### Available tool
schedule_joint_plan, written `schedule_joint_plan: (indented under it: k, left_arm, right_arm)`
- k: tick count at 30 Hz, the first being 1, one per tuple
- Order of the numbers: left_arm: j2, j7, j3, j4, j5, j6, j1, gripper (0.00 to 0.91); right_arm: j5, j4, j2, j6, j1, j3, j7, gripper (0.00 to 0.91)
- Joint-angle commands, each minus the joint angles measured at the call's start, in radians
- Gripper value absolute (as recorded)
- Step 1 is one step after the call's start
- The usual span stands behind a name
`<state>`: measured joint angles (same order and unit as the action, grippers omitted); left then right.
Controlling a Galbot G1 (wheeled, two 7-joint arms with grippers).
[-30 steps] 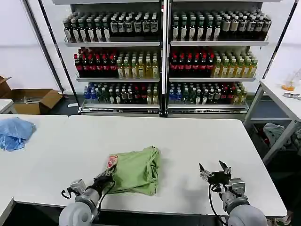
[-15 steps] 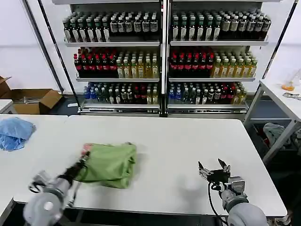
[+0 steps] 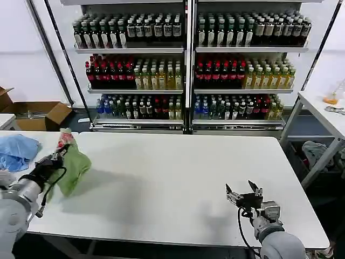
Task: Fold and organize the clothes.
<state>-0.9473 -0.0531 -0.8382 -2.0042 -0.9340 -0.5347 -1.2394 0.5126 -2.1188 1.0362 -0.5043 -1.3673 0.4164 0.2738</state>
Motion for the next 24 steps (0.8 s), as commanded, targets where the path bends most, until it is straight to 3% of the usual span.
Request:
schedule_joint_plan:
  k: [1,8,18,22,23,24]
  left_arm:
    - [-0.063,0.101,0.554,0.131,0.88,0.034,0.053,0.03]
    - [-0.189,0.104,0.722,0.074,0.907,0.009,0.102,0.03]
    - [-0.331,-0.041,0.821,0.193,0.517,-0.038,0.272,0.03]
    - [-0.405,-0.098,0.863,0.288,0.471,0.02,0.348,0.04]
    - [-0.417,-0.105,0.873,0.304,0.467,0.025,0.356,0.101]
    - [-0.436,-0.114,0.885,0.323,0.462,0.033,0.371,0.474]
  right_arm:
    - [0.003,0.001,-0.005,0.002,-0.001,0.015,0.0,0.907]
    - [0.007,-0.009,-0.006,-0.002,-0.003,0.034,0.001,0.907]
    - [0.008,-0.001,-0.001,0.001,0.006,0.027,-0.003,0.907]
    - [0.01,0.003,0.001,0.002,0.02,0.018,-0.005,0.907]
    - [0.011,0.003,0.002,0.002,0.024,0.014,-0.006,0.907]
    - [0.013,0.003,0.003,0.002,0.028,0.011,-0.007,0.907]
